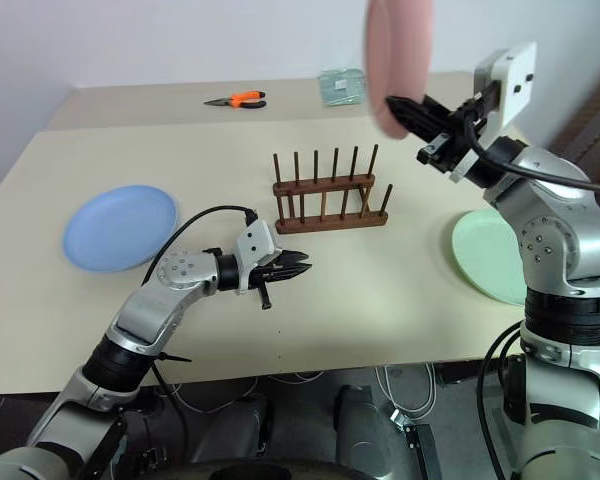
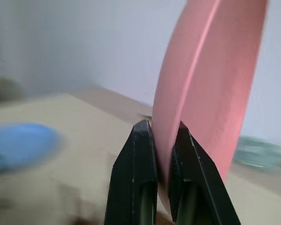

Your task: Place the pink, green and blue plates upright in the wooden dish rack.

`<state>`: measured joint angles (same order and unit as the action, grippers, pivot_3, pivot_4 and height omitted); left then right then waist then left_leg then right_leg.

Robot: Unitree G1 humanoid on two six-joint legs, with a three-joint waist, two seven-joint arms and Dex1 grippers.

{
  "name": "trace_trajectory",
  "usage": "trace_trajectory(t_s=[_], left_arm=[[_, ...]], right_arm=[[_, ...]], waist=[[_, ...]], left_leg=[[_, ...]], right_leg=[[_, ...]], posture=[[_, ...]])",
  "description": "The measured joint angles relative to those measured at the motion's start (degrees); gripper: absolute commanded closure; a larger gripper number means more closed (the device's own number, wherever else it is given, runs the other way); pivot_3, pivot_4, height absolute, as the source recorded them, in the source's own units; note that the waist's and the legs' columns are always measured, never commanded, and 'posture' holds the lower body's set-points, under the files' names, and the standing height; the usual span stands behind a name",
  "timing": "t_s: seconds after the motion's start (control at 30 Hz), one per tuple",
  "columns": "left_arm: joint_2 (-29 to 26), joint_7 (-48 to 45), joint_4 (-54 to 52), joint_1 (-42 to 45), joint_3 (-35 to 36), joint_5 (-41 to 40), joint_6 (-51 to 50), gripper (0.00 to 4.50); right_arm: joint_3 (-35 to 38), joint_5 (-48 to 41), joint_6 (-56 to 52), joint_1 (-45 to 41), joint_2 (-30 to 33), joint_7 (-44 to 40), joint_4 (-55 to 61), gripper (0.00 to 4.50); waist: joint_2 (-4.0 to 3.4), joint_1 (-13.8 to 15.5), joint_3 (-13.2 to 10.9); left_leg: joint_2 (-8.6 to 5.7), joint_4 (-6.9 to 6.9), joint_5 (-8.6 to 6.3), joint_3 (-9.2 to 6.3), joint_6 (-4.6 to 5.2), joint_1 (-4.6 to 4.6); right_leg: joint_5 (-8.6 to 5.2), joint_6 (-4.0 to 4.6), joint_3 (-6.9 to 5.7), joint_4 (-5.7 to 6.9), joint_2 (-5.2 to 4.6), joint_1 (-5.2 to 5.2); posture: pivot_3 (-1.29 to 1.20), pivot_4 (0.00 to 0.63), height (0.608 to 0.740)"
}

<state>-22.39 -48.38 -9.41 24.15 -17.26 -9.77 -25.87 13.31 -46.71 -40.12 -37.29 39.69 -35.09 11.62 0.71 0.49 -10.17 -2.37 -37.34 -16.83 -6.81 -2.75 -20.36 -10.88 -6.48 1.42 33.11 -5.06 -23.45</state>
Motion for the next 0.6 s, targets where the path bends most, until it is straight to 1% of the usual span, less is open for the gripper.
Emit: trace_trajectory(t_s=[0.13,0.27,0.57,0.6], left_arm=[[0.0,-0.7,-2.3,-0.7,1.6,-3.4,-1.3,3.81],[0.1,-0.4,-4.4,-1.5,1.7,-4.8,-2.5,3.81],[0.1,0.6,-4.9,-1.7,1.8,-5.7,-2.9,3.81],[0.0,0.7,-4.9,-1.7,1.8,-5.7,-2.9,3.81]], right_arm=[[0.1,-1.8,-5.1,0.1,-0.4,1.9,-1.3,4.45],[0.0,-1.0,-5.3,0.1,-0.5,1.4,-4.1,4.45],[-1.3,4.0,-3.8,0.1,-0.8,-2.0,-13.3,4.45],[-1.4,4.1,-4.0,0.0,-0.8,-2.5,-14.3,4.10]], waist=[[0.00,0.1,0.0],[0.00,-0.1,0.0],[0.00,-0.5,0.0],[0.00,-0.5,0.0]], left_leg=[[-0.02,0.05,0.00,0.05,0.00,-0.01],[0.02,0.11,0.00,0.06,0.00,0.02],[0.03,0.10,0.00,0.08,0.00,0.02],[0.03,0.10,0.00,0.08,0.00,0.01]], right_leg=[[0.00,-0.01,0.01,0.00,-0.02,-0.06],[0.01,-0.03,0.01,0.06,0.03,-0.10],[0.03,-0.08,0.01,0.06,0.04,-0.09],[0.04,-0.08,0.01,0.05,0.04,-0.09]], posture=[[0.00,0.150,0.740],[0.00,0.150,0.740],[0.00,0.150,0.740],[0.00,0.150,0.740]])
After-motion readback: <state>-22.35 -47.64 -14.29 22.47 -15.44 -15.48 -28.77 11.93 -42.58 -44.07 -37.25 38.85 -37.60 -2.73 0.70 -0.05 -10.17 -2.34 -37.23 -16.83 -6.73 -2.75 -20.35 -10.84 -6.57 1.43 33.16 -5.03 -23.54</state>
